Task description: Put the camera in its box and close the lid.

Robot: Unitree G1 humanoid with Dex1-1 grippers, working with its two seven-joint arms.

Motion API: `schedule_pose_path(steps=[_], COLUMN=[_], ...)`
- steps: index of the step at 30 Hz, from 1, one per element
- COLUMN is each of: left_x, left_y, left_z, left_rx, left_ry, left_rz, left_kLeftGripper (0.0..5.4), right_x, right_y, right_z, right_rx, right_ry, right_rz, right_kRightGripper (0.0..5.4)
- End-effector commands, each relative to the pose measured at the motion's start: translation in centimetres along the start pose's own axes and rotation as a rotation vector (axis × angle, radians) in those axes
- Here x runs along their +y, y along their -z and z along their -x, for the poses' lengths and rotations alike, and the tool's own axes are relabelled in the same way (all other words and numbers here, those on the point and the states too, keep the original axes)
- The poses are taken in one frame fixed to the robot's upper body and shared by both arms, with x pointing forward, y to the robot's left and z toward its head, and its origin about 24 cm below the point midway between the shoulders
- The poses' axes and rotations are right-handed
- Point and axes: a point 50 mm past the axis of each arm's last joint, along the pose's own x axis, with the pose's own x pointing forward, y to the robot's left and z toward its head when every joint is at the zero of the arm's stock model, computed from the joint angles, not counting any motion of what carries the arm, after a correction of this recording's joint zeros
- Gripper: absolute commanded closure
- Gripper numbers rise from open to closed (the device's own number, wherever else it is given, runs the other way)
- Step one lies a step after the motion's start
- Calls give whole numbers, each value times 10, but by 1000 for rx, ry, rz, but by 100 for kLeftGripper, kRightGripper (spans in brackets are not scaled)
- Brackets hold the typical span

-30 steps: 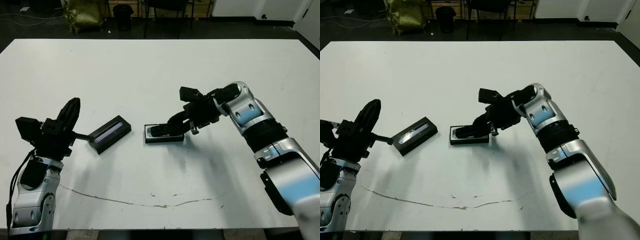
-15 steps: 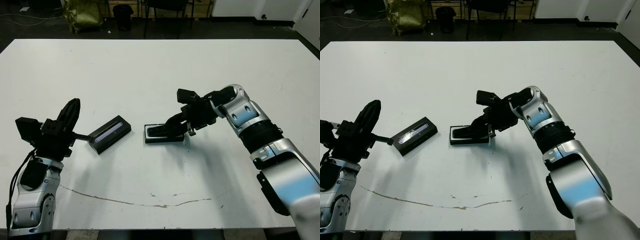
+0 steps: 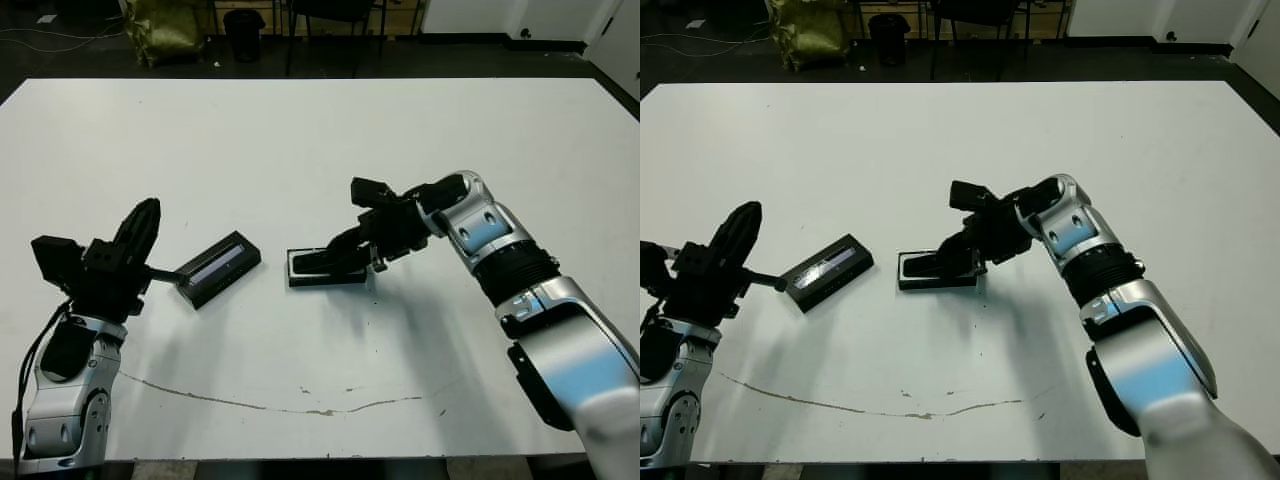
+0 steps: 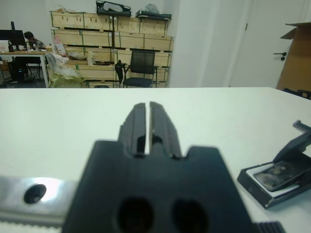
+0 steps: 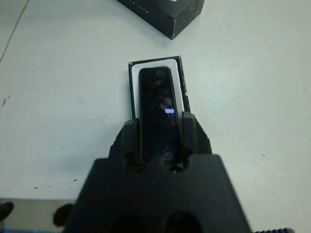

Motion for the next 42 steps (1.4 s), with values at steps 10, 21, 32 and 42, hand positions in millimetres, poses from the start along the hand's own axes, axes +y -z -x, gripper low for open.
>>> schedule_pose_path(steps=[10, 21, 32, 42], left_x=[1, 1, 1, 2], left_y=[6, 7, 7, 7], left_z=[3, 4, 4, 4], left_rx=[28, 22, 27, 26], left_ry=[1, -1, 0, 2], left_rz=[2, -1, -9, 6], left_kLeftGripper=[540, 540, 540, 540], right_x=[4, 1, 2, -3], right_y=[10, 12, 12, 0], right_z=[-11, -4, -5, 7], right_rx=[23, 9, -24, -44], right_ry=[30, 53, 24, 27], right_rz=[1, 70, 89, 46], right_kRightGripper=[476, 274, 28, 1])
